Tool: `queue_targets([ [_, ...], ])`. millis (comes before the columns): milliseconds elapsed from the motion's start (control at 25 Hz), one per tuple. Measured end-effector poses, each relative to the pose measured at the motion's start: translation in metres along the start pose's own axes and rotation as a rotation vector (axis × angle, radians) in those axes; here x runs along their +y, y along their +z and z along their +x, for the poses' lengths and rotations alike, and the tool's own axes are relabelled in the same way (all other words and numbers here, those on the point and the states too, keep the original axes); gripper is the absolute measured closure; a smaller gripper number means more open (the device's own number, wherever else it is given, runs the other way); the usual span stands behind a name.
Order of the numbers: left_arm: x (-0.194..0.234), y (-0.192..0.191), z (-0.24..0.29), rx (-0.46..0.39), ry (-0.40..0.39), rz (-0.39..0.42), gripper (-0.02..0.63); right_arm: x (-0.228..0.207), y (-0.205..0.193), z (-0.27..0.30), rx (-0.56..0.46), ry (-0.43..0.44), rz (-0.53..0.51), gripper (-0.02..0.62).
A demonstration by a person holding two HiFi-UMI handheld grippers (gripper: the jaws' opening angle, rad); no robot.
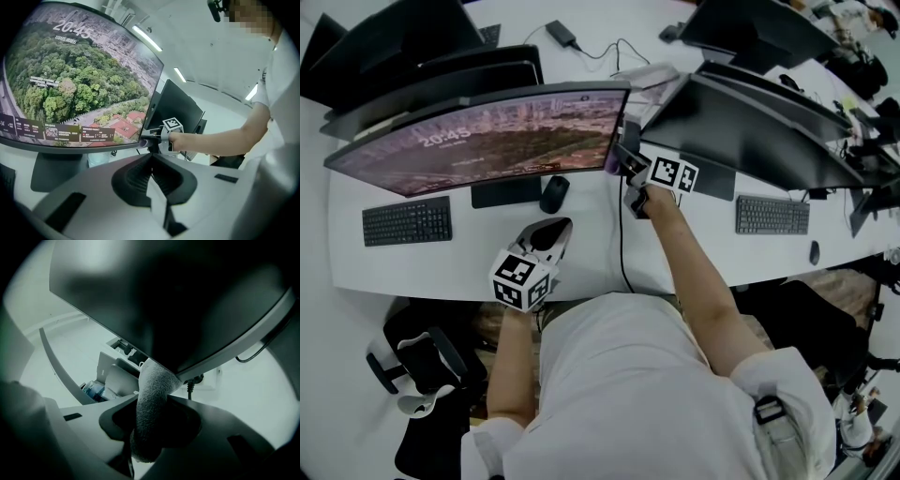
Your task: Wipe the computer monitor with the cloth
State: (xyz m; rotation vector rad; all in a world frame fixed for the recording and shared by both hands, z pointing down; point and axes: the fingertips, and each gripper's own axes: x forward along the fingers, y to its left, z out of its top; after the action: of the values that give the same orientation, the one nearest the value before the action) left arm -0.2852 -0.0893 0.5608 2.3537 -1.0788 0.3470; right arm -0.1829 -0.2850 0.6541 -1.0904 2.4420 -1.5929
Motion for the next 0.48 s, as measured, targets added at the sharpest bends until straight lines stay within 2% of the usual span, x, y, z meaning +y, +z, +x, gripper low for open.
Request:
queue_targets([
  [240, -0.007, 0.004, 0.003, -0.005, -0.011, 0.01, 0.607, -0.001, 0.002, -0.009, -0.019, -0.02, -0.009, 0.468],
  [480, -0.011, 0.011, 0.005, -0.019, -0.018, 0.023, 0.607, 0.009, 0.011, -0.019, -0.037, -0.024, -0.061, 0.468],
])
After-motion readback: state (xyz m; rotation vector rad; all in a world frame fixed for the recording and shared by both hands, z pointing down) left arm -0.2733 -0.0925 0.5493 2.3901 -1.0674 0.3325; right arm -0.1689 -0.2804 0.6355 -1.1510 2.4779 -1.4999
